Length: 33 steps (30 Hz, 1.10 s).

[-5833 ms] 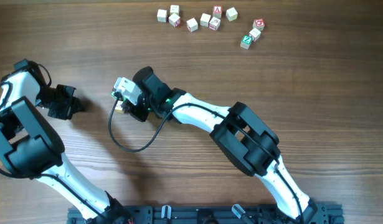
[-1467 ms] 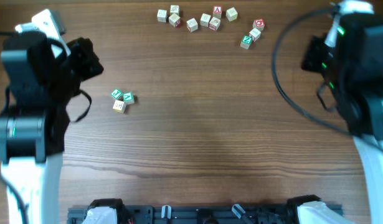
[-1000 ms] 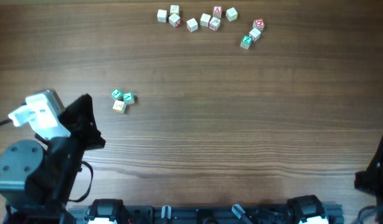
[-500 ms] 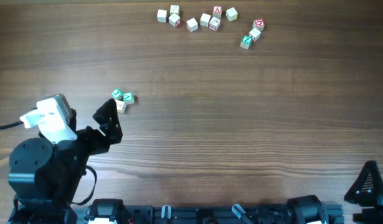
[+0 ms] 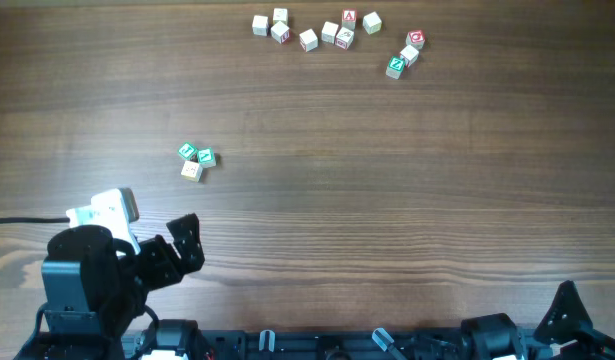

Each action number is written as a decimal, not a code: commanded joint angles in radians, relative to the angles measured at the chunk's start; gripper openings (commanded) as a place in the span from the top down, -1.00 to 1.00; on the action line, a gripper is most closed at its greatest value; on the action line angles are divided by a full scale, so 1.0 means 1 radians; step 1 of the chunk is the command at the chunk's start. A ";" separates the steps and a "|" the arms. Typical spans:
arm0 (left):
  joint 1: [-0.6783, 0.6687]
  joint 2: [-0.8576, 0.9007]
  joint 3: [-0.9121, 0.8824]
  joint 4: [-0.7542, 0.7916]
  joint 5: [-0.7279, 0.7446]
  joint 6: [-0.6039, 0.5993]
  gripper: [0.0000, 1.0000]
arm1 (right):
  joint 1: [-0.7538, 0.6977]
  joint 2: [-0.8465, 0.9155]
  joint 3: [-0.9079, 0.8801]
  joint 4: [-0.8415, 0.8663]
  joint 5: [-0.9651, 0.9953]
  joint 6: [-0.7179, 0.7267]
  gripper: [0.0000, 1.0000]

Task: Form a circle

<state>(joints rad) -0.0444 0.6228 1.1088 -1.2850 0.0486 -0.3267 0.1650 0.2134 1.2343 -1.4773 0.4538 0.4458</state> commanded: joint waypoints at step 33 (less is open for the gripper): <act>-0.006 0.001 -0.003 -0.018 -0.017 0.002 -1.00 | -0.265 -0.209 -1.229 1.511 -0.148 -0.004 -0.99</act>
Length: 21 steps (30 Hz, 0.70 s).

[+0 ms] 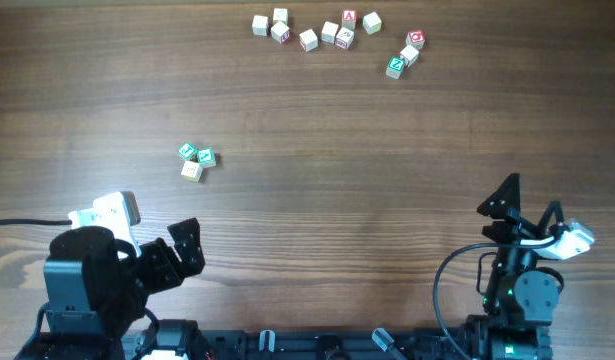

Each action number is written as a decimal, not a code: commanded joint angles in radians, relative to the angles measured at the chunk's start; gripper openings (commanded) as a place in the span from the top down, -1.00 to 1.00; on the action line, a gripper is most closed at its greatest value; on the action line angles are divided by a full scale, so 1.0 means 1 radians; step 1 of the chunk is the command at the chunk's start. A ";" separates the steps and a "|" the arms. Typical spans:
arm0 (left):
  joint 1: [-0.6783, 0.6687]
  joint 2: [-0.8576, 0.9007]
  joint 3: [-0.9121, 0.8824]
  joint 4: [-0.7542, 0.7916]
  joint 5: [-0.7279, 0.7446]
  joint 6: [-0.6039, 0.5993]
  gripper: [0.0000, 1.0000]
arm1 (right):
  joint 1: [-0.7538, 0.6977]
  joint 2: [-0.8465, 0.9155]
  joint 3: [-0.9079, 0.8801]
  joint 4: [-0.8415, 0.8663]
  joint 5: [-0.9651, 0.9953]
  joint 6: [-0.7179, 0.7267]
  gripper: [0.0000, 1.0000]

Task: Form a circle

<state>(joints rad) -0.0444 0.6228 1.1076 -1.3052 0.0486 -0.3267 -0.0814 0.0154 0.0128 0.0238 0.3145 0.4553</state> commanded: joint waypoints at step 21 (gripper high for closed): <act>-0.013 -0.001 -0.002 0.000 -0.017 0.002 -1.00 | -0.024 -0.006 -0.008 0.009 -0.010 -0.026 -0.99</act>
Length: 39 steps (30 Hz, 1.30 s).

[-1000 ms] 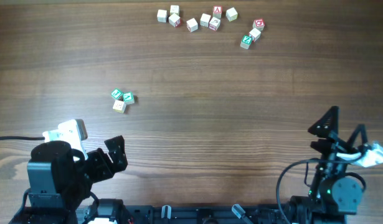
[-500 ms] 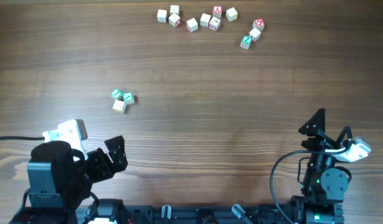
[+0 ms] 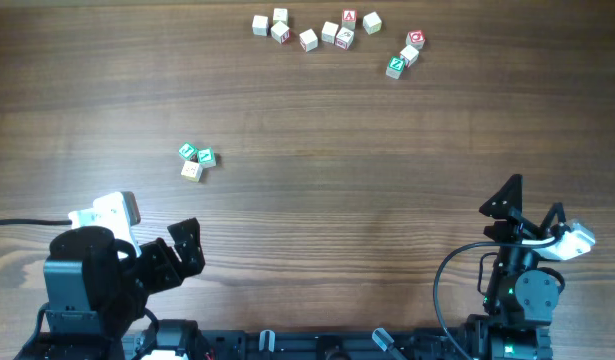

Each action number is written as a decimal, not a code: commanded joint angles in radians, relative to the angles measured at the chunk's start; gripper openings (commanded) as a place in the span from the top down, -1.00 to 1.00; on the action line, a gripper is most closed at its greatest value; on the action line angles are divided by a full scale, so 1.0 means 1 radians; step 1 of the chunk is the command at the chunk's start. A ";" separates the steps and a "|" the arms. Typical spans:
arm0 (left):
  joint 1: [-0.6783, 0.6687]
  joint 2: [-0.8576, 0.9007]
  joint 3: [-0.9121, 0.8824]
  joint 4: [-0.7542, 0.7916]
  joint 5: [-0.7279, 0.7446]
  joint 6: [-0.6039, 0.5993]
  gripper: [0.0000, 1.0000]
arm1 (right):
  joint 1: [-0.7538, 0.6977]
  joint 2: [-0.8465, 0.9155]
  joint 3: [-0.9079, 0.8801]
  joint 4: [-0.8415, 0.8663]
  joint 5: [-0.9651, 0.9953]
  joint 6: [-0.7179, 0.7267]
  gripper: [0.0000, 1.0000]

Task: Form a circle

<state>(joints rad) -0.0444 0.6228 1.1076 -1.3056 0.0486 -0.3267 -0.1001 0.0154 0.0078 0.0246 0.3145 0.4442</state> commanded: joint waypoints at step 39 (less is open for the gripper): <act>0.117 -0.620 -1.102 1.229 -0.019 0.323 -1.00 | -0.005 -0.006 -0.003 0.008 -0.010 -0.015 -0.99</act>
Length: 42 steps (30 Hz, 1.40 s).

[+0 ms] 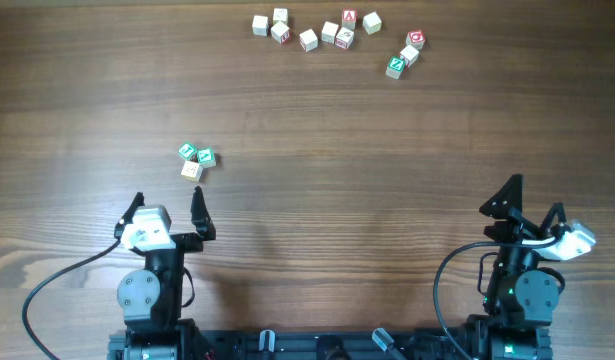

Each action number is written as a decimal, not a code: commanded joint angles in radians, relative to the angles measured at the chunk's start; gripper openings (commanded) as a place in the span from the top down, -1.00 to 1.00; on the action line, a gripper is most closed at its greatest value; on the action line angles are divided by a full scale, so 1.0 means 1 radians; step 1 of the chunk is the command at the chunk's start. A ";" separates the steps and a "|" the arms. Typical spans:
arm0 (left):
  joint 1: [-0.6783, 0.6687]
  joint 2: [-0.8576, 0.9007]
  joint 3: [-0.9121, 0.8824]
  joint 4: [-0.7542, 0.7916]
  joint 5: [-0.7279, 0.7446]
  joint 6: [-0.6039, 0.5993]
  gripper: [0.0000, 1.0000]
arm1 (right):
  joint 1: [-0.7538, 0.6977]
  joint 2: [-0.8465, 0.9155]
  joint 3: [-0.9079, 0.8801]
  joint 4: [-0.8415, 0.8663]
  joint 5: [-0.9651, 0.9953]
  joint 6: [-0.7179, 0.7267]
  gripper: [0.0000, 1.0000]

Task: Form a circle

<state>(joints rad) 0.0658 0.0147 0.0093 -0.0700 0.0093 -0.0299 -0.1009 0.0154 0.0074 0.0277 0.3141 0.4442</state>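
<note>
Several small letter blocks (330, 32) lie scattered along the far edge of the wooden table, among them a red-faced one (415, 39) and a green-faced one (395, 67). Three more blocks (196, 160) sit touching at mid-left: two green-faced and one plain. My left gripper (167, 207) stands open just in front of that trio, with nothing between its fingers. My right gripper (530, 202) is at the near right, open and empty, far from any block.
Bare wooden table (337, 180) stretches between the far row of blocks and both arms. The arm bases and a black cable (47, 295) sit at the near edge.
The left arm was folded in the near-left corner. It now stands further right, its open gripper just short of the three blocks. The right arm and all blocks are unchanged.
At first both arms were folded low at the near edge, the right one barely in view. Then the right arm stood raised at the near right and stayed there. Now the left arm has come up too. No block has moved.
</note>
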 commanded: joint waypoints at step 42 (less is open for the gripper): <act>0.006 -0.012 -0.004 -0.006 0.020 0.026 -1.00 | -0.004 -0.006 -0.002 -0.006 -0.256 -0.378 -0.99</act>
<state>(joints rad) 0.0658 0.0147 0.0093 -0.0700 0.0101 -0.0196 -0.1013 0.0154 0.0074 0.0277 0.2520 0.3347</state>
